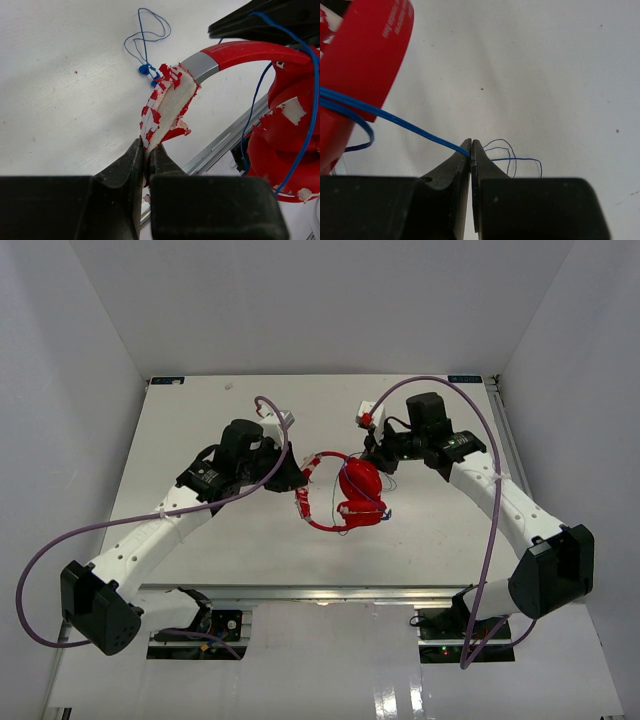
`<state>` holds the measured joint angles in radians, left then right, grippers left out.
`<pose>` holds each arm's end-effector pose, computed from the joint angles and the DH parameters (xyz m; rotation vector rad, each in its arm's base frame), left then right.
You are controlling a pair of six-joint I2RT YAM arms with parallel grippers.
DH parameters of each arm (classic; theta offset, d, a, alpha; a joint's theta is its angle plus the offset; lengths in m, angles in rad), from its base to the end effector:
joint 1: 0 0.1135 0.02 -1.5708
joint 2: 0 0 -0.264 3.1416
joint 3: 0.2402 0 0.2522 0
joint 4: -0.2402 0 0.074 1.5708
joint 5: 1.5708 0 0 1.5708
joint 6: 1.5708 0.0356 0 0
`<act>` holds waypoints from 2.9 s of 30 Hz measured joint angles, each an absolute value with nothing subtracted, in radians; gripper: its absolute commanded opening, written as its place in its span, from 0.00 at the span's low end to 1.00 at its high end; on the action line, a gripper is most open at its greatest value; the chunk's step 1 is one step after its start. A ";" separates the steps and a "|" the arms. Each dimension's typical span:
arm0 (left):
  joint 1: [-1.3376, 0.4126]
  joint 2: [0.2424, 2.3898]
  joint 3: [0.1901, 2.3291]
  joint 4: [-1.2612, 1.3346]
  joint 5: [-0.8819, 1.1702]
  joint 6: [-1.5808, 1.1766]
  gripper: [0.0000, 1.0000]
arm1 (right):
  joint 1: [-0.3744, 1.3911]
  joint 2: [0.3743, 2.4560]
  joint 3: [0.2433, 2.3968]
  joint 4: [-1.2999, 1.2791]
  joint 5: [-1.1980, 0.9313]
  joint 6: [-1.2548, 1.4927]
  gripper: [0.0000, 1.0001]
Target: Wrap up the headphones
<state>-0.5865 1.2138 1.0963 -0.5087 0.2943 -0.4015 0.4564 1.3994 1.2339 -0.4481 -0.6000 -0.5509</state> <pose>0.2155 -0.1556 0.3284 0.3857 2.2733 -0.8570 0.2703 0.1551 0.3329 -1.3055 1.6726 0.5960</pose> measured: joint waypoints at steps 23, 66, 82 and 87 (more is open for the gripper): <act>-0.587 1.212 1.472 -0.564 0.314 -0.546 0.00 | 0.482 1.499 1.058 0.013 -1.025 -0.068 0.24; -0.434 1.386 1.605 -0.825 -0.639 -0.393 0.00 | 0.798 1.289 1.531 -0.705 -0.490 -0.937 0.08; -0.433 1.310 1.164 -0.693 -0.174 -0.269 0.00 | 0.891 1.459 1.661 -0.564 0.072 -1.145 0.08; -0.439 1.233 1.096 -0.665 -0.029 -0.212 0.00 | 0.891 1.497 1.661 -0.534 0.116 -1.151 0.08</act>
<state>-0.4390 1.2327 1.0960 -0.6648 -0.0290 -0.2125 0.8906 1.4971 1.6608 -0.5340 0.1156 -1.1515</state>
